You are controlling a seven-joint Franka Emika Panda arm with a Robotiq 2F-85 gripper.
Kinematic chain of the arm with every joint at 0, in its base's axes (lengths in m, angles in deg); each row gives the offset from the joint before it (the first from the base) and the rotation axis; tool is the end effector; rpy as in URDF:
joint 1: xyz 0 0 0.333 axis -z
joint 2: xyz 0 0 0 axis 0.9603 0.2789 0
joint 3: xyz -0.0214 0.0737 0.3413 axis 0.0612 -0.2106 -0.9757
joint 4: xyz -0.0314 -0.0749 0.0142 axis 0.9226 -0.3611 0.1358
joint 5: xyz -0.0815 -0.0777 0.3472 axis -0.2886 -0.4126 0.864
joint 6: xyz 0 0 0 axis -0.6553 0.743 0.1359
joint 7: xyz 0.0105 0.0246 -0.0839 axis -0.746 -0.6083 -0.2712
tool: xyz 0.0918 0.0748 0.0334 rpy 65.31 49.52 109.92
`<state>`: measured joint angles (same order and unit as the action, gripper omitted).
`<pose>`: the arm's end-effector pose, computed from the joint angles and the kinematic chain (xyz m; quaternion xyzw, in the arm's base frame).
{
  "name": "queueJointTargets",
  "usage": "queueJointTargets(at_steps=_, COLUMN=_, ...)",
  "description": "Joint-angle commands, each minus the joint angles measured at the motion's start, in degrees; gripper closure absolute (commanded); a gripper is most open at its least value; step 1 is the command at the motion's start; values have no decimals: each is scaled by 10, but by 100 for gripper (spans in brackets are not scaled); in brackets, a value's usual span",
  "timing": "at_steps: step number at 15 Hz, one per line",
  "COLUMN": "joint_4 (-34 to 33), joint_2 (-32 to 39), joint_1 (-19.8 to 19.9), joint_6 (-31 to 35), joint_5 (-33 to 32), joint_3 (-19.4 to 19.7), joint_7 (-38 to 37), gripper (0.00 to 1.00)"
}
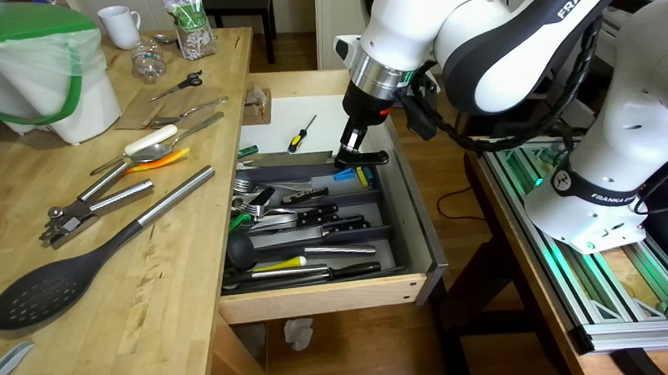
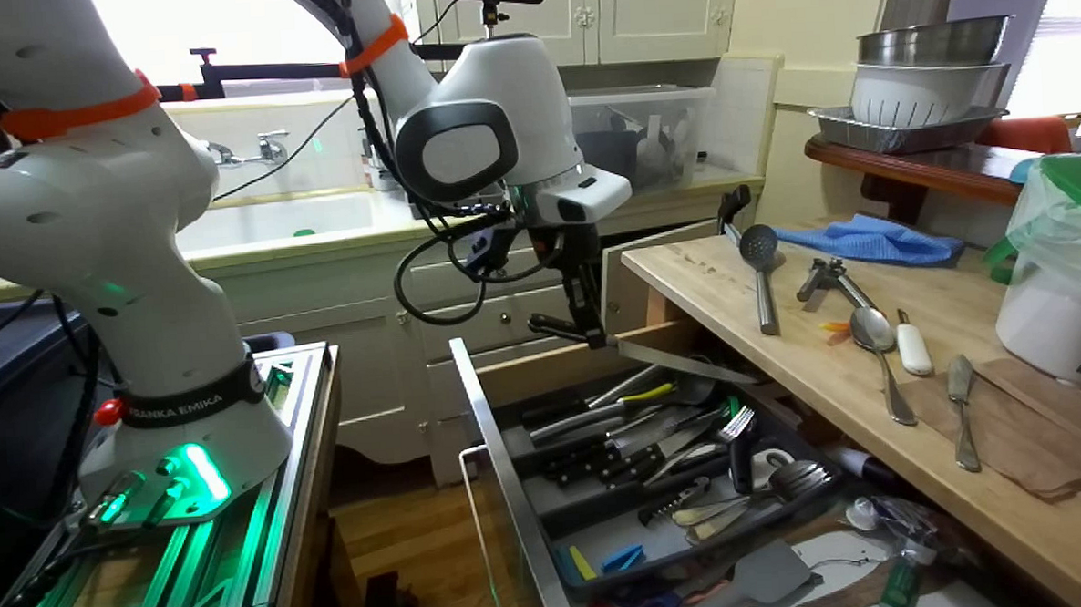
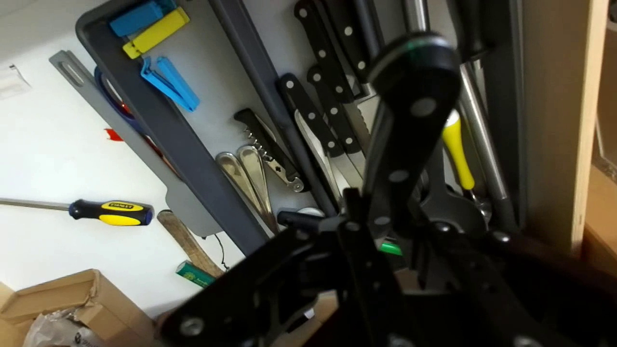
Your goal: Take the big knife out of the drawer
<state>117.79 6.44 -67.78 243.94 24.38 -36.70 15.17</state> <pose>0.4054 -0.0466 0.3260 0.9804 -0.1340 0.1441 0.0113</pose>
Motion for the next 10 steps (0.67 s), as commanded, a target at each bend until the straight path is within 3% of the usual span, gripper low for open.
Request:
queueJointTargets(at_steps=1, joint_4=3, joint_2=-18, joint_1=9, joint_6=-16, joint_5=1, joint_3=-13, joint_7=-55, gripper=95)
queueJointTargets(at_steps=6, joint_4=3, joint_2=-23, joint_1=1, joint_6=-25, joint_5=39, joint_3=-15, joint_7=-83, gripper=95)
queueJointTargets(at_steps=10, joint_4=6, joint_2=-29, joint_1=31, joint_6=-2, joint_5=-14, joint_3=-33, joint_7=-152, gripper=95)
